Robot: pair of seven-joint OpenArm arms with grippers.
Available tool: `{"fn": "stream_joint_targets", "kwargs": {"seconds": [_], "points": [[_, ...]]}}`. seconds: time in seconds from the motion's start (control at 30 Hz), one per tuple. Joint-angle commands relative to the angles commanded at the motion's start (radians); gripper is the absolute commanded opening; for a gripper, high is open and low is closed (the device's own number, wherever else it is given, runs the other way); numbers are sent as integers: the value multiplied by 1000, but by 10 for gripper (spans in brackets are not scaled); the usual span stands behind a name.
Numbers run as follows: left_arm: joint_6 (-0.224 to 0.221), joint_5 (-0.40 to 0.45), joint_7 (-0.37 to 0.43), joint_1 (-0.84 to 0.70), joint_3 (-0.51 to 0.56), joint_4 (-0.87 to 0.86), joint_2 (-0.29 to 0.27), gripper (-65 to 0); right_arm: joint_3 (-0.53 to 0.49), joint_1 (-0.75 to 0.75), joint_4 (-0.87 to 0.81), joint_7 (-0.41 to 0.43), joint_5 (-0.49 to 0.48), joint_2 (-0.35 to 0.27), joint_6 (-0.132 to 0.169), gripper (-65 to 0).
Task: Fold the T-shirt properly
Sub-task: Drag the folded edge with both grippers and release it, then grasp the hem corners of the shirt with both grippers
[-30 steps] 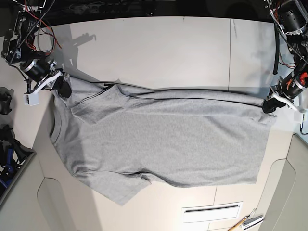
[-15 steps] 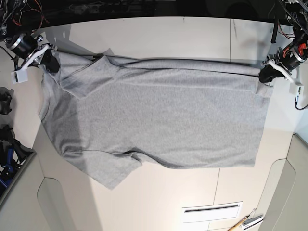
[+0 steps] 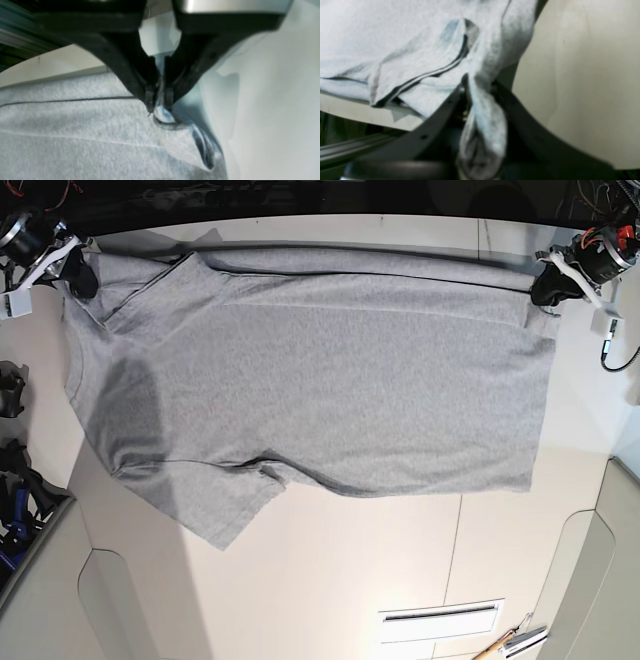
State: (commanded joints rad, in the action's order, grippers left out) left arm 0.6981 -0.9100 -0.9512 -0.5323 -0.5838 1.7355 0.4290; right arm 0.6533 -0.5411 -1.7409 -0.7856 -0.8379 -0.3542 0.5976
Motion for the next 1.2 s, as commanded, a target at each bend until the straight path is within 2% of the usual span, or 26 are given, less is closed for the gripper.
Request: {"fn": "stream_joint_targets", "kwargs": {"seconds": [0.03, 0.07, 0.13, 0.17, 0.2, 0.23, 0.33, 0.5, 0.57, 0.67, 0.8, 0.93, 1.0, 1.07, 1.2], "points": [[0, 0, -2, 0, 0, 0, 0, -629, 0, 0, 0, 0, 5, 0, -2, -650], [0, 0, -11, 0, 0, 0, 0, -551, 0, 0, 0, 0, 11, 0, -3, -650], [0, -33, -57, 0, 0, 0, 0, -417, 0, 0, 0, 0, 12, 0, -8, -452], [0, -67, -91, -3, 0, 0, 0, -391, 0, 0, 0, 0, 12, 0, -8, -369], [0, -102, -122, -3, 0, 0, 1, -391, 2, 0, 0, 3, 12, 0, -8, -315], [0, -127, -151, -3, 0, 0, 0, -391, 7, 0, 0, 4, 11, 0, -8, -299], [0, -159, -182, -3, -18, 0, 0, -391, 51, 3, 0, 33, 10, 0, -10, -300], [0, -255, -183, -3, -183, 0, 0, -391, 163, 64, 0, 48, 10, -1, -18, -300], [0, -284, -183, -2, -239, 1, 1, -391, 177, 98, 0, 56, 13, -1, -26, -300], [0, -287, -181, 3, -254, 1, 1, -389, 176, 174, 18, 92, 30, -1, -26, -300], [0, -274, -163, 46, -252, 0, 3, -299, 163, 335, 117, 135, 64, -19, -26, -300], [0, -172, -51, 118, -244, 0, 6, -290, 108, 525, 320, 166, 107, -67, -26, -300], [0, -126, -40, 179, -217, -2, 7, -288, 58, 626, 438, 199, 150, -84, -25, -300], [0, -72, -27, 246, -161, -18, 17, -288, -5, 720, 549, 241, 208, -94, -25, -300], [-10, 87, 82, 415, -1, -163, 64, -288, -164, 864, 748, 344, 293, -94, -26, -300]]}}
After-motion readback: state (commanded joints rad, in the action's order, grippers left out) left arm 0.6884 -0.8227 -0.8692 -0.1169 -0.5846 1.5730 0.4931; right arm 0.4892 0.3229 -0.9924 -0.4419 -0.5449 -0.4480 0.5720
